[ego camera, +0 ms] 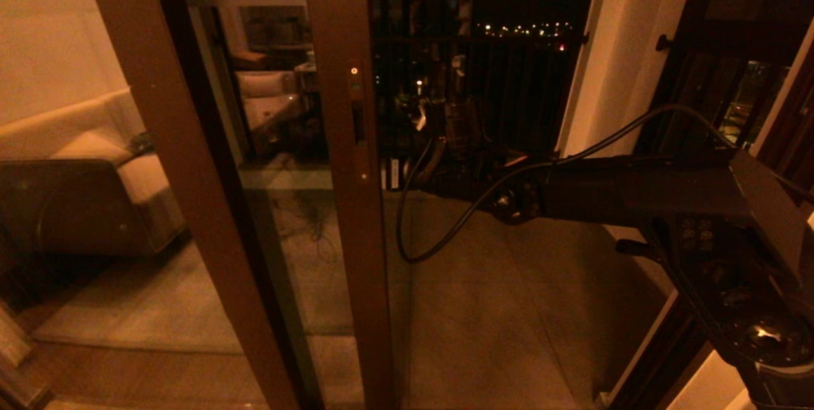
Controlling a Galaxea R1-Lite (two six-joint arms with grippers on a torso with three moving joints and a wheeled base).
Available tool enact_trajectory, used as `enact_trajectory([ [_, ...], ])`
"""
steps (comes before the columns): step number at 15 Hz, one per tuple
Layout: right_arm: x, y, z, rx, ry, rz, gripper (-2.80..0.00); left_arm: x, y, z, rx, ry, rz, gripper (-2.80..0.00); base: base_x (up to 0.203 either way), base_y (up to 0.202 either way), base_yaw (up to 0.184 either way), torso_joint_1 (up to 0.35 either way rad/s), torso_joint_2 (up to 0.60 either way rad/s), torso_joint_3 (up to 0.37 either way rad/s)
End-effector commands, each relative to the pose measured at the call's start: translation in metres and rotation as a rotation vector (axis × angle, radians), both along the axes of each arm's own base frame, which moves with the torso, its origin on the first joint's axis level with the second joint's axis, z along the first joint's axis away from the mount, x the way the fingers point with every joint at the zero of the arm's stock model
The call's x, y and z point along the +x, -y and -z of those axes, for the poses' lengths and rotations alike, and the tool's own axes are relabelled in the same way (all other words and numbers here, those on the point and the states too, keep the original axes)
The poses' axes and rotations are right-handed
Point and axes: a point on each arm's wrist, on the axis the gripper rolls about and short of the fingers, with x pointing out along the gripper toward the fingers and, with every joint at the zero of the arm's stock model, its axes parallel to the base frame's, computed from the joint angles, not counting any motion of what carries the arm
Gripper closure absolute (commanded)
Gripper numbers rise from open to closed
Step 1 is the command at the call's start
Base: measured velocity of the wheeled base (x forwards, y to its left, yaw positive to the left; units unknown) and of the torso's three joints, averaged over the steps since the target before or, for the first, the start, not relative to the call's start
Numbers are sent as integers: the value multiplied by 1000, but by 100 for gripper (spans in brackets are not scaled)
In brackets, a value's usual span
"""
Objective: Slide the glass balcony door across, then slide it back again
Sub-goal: Open the slid door
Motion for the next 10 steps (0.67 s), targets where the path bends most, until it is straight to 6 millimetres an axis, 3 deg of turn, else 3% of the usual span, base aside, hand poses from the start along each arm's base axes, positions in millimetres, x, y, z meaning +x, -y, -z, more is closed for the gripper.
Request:
enact_trajectory([
  [1, 0, -4, 6, -5, -9, -6, 0, 3, 0, 11, 0, -39, -1, 0, 0, 0, 0, 0, 0, 0],
  [10, -2, -12, 12, -3, -12, -37, 0, 3, 0, 10, 0, -38, 0, 0, 0, 0, 0, 0, 0, 0],
])
